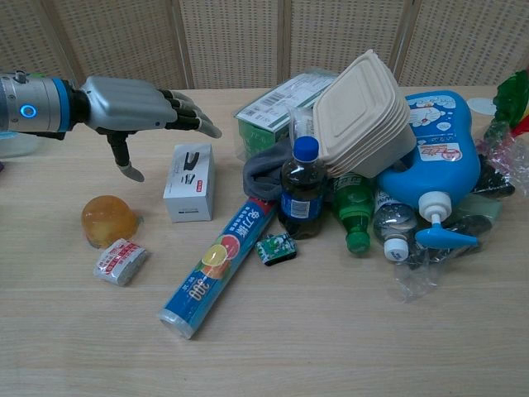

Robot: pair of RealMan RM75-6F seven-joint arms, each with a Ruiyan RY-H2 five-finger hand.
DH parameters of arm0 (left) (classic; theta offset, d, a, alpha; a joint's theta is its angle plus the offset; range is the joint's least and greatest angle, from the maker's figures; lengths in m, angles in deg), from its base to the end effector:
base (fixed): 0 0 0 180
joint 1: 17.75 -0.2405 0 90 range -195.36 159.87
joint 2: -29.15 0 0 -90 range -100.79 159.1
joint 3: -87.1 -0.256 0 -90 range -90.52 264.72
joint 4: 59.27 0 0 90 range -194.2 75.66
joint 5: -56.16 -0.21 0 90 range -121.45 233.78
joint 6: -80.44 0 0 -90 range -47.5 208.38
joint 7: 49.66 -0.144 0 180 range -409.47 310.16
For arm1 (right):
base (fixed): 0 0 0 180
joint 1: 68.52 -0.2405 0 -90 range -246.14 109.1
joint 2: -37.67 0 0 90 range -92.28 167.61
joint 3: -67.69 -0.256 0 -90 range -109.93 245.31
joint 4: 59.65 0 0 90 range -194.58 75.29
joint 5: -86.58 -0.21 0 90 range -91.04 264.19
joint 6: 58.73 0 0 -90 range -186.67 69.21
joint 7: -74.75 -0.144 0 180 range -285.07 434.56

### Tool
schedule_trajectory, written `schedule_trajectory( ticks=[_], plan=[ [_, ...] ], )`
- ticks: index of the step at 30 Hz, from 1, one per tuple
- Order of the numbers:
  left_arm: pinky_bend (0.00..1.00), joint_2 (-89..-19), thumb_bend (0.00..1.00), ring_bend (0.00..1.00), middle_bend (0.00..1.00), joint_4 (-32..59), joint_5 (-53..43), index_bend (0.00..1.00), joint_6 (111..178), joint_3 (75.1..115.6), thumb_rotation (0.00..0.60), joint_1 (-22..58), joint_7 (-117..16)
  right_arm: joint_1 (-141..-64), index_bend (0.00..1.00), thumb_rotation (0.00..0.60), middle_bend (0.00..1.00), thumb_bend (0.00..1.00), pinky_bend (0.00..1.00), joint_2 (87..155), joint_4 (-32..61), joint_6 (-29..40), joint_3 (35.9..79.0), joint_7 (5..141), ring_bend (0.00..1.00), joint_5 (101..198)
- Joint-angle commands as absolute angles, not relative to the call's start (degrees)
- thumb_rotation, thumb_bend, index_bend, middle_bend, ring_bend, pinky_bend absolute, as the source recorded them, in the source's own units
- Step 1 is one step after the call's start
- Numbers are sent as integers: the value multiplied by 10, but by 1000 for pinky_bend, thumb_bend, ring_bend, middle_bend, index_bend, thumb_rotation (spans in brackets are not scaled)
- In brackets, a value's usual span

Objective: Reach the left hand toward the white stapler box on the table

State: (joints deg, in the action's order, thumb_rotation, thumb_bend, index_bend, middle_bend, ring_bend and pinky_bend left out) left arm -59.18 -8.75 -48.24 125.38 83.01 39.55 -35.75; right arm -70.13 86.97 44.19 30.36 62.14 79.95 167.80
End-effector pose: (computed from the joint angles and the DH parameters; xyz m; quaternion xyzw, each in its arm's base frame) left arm -0.1717 0.4154 -0.0099 -0.9129 -0.1205 -0.2349 0.3114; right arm -0.2953 -0.1704 0.2392 0.5668 -0.3391 0.3504 0.6640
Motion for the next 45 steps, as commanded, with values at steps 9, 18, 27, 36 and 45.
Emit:
schedule_trajectory(
  ticks=[9, 18, 27, 36, 45],
  plan=[
    [0, -669, 133, 0, 0, -187, -491, 0, 1245, 793, 600, 434, -307, -693, 0, 259, 0, 144, 0, 869, 436, 311, 621, 792, 0, 1676],
    [0, -703, 133, 0, 0, -231, -494, 0, 1243, 769, 600, 447, -280, -686, 0, 264, 0, 143, 0, 869, 431, 315, 620, 786, 0, 1675],
    [0, -723, 136, 35, 151, -257, -488, 322, 1262, 760, 600, 448, -267, -682, 0, 266, 0, 143, 0, 872, 428, 319, 619, 782, 0, 1675],
    [0, -723, 116, 314, 453, -264, -474, 569, 1280, 757, 600, 434, -261, -683, 0, 270, 0, 143, 0, 874, 427, 318, 617, 782, 0, 1678],
    [0, -663, 121, 337, 470, -190, -436, 579, 1321, 792, 600, 426, -259, -685, 0, 266, 0, 143, 0, 878, 425, 314, 616, 778, 0, 1683]
  ],
)
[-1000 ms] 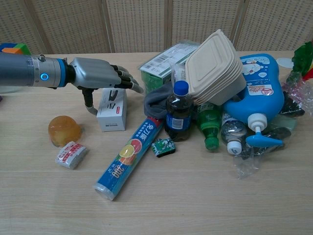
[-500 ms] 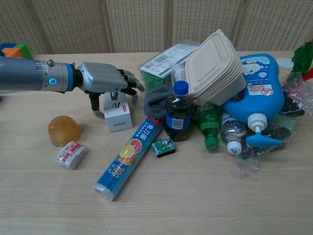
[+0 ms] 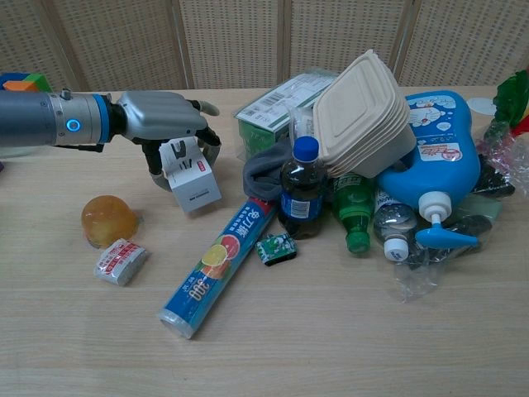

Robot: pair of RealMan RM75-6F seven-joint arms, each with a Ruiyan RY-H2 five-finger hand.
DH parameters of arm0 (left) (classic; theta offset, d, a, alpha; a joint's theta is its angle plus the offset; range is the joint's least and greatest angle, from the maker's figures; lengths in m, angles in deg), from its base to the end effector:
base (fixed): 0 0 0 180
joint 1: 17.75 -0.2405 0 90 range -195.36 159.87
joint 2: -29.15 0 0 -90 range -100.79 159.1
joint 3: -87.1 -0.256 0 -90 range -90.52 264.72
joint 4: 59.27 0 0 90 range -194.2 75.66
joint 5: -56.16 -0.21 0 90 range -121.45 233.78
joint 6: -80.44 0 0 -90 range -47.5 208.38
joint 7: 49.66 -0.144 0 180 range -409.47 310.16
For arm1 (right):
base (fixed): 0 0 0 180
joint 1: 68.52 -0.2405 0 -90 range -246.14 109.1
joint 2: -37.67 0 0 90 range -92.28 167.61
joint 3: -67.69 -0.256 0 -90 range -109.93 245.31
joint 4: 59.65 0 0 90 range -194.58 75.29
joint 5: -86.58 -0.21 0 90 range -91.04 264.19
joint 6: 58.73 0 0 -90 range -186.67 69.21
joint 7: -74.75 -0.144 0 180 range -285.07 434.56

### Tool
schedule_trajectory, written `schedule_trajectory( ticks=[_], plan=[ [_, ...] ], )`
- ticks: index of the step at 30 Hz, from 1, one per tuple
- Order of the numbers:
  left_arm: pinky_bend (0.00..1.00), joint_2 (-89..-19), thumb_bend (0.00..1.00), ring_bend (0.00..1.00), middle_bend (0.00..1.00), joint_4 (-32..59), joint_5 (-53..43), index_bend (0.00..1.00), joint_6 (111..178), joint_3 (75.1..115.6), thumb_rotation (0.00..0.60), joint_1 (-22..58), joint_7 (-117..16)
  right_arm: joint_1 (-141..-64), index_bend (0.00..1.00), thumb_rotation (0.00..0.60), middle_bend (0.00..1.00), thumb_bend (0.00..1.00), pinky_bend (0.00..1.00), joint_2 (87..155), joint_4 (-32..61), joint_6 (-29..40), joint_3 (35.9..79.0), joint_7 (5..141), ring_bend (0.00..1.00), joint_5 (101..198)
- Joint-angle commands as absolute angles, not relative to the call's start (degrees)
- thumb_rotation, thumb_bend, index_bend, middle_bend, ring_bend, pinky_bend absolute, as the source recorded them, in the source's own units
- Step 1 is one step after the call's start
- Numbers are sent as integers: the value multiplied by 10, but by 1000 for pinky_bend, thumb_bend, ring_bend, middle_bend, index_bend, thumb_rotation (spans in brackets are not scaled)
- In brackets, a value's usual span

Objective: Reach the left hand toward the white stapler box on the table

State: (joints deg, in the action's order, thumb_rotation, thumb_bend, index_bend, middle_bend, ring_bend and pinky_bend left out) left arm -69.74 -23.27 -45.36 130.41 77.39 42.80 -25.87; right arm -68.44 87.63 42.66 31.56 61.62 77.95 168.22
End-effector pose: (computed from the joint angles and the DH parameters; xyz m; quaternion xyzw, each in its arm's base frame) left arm -0.1570 0.4275 -0.0435 -0.9059 -0.1396 -0.2708 0.2943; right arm -0.3017 -0.1633 0.2421 0.5544 -0.3414 0.3578 0.6694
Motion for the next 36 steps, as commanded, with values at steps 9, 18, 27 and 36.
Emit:
schedule_trajectory(
  ticks=[9, 18, 27, 36],
  plan=[
    [0, -491, 121, 319, 432, 44, -364, 539, 1337, 857, 600, 419, -330, -695, 0, 266, 0, 144, 0, 897, 412, 304, 615, 767, 0, 1692],
    [0, -343, 124, 312, 427, 209, -304, 537, 1353, 914, 600, 401, -436, -704, 0, 265, 0, 144, 0, 915, 398, 294, 614, 758, 0, 1697],
    [0, -289, 120, 297, 409, 262, -279, 518, 1366, 946, 600, 385, -472, -706, 0, 264, 0, 143, 0, 920, 392, 292, 613, 753, 0, 1699],
    [0, -297, 119, 295, 408, 258, -283, 518, 1356, 956, 600, 383, -475, -703, 0, 265, 0, 144, 0, 916, 396, 297, 613, 754, 0, 1699]
  ],
)
